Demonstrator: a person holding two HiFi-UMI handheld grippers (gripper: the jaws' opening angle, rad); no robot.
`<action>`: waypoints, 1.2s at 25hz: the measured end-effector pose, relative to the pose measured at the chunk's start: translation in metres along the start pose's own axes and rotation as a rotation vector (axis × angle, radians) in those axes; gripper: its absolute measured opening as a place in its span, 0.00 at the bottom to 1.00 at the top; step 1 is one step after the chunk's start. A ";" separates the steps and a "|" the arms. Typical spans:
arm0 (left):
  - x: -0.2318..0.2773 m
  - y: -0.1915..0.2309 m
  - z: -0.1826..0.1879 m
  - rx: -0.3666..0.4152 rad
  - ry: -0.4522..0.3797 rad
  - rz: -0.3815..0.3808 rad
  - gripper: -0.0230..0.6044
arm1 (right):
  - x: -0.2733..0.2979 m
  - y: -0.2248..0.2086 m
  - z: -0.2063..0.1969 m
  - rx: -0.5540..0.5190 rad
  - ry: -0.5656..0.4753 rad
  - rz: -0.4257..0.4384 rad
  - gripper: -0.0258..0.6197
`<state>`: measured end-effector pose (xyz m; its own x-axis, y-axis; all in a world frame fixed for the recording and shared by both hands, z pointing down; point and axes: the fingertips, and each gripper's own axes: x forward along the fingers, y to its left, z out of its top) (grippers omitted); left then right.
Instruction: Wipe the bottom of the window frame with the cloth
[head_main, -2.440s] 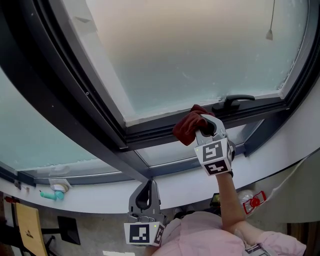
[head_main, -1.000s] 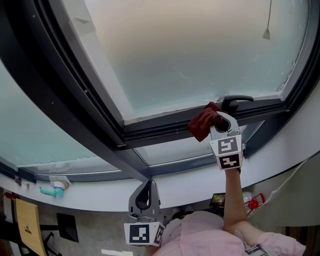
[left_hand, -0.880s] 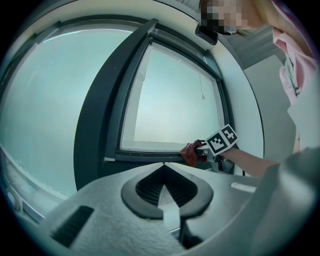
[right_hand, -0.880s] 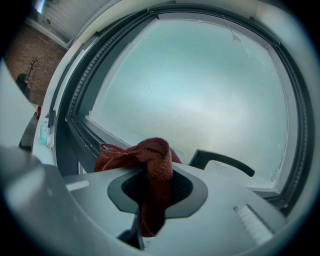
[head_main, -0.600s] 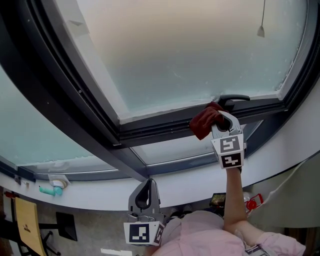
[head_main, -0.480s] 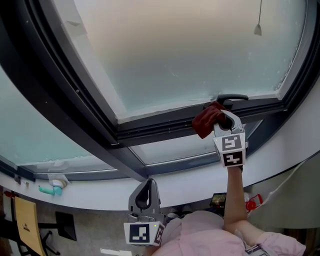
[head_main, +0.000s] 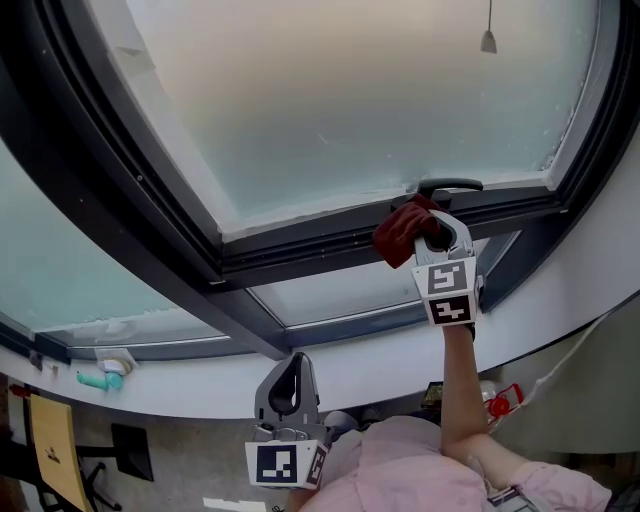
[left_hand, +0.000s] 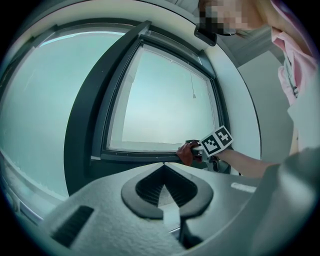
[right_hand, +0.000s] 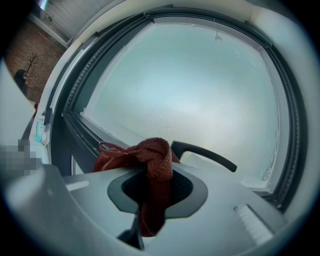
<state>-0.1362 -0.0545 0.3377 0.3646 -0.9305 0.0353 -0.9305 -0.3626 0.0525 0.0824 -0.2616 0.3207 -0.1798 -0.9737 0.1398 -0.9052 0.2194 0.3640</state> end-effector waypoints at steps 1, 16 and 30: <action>0.000 -0.001 0.000 0.001 0.000 -0.005 0.03 | 0.000 0.000 0.000 -0.013 -0.001 -0.007 0.14; -0.025 0.056 0.005 -0.001 0.021 0.034 0.03 | -0.028 0.144 0.098 0.124 -0.273 0.233 0.14; -0.052 0.122 0.004 -0.020 0.031 0.131 0.03 | 0.000 0.299 0.138 -0.063 -0.288 0.460 0.14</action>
<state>-0.2687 -0.0510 0.3385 0.2409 -0.9677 0.0745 -0.9695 -0.2363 0.0656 -0.2416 -0.2043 0.3022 -0.6579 -0.7518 0.0433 -0.6851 0.6214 0.3800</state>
